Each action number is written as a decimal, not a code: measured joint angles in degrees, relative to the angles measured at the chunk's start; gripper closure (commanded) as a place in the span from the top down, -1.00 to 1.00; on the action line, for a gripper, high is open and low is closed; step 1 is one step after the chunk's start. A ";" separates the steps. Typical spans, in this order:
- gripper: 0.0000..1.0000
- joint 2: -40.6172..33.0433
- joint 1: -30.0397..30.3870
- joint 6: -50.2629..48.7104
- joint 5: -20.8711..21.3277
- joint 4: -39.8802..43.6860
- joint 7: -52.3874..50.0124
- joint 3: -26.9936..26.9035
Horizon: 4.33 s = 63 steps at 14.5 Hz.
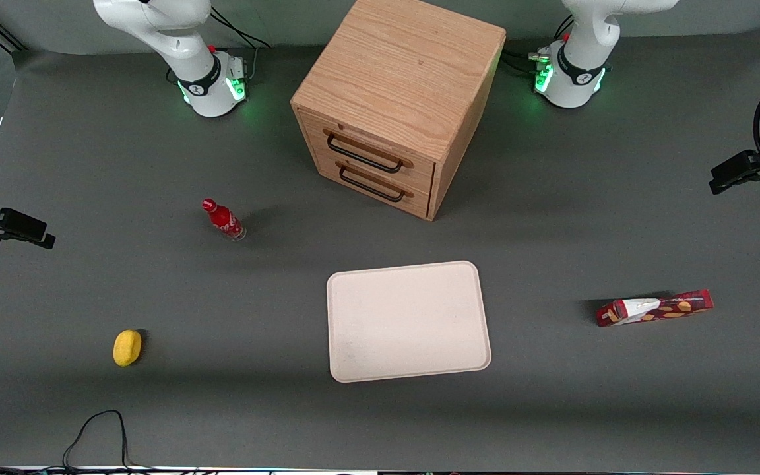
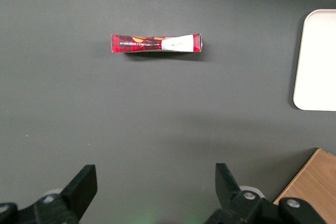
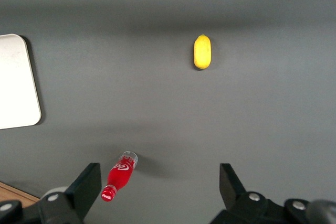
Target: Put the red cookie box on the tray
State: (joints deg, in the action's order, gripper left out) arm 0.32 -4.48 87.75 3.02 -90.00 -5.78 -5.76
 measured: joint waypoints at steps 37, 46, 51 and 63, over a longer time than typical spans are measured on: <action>0.99 33.91 11.02 -4.80 -4.66 35.09 87.92 -4.04; 1.00 39.57 10.87 7.09 -9.66 25.56 100.96 -3.60; 1.00 39.65 8.29 20.89 -11.46 13.32 101.43 -2.63; -0.99 39.31 8.30 32.33 -13.21 0.84 101.56 -1.65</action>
State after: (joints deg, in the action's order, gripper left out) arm 39.62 3.82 120.08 -10.18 -89.16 95.78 -7.40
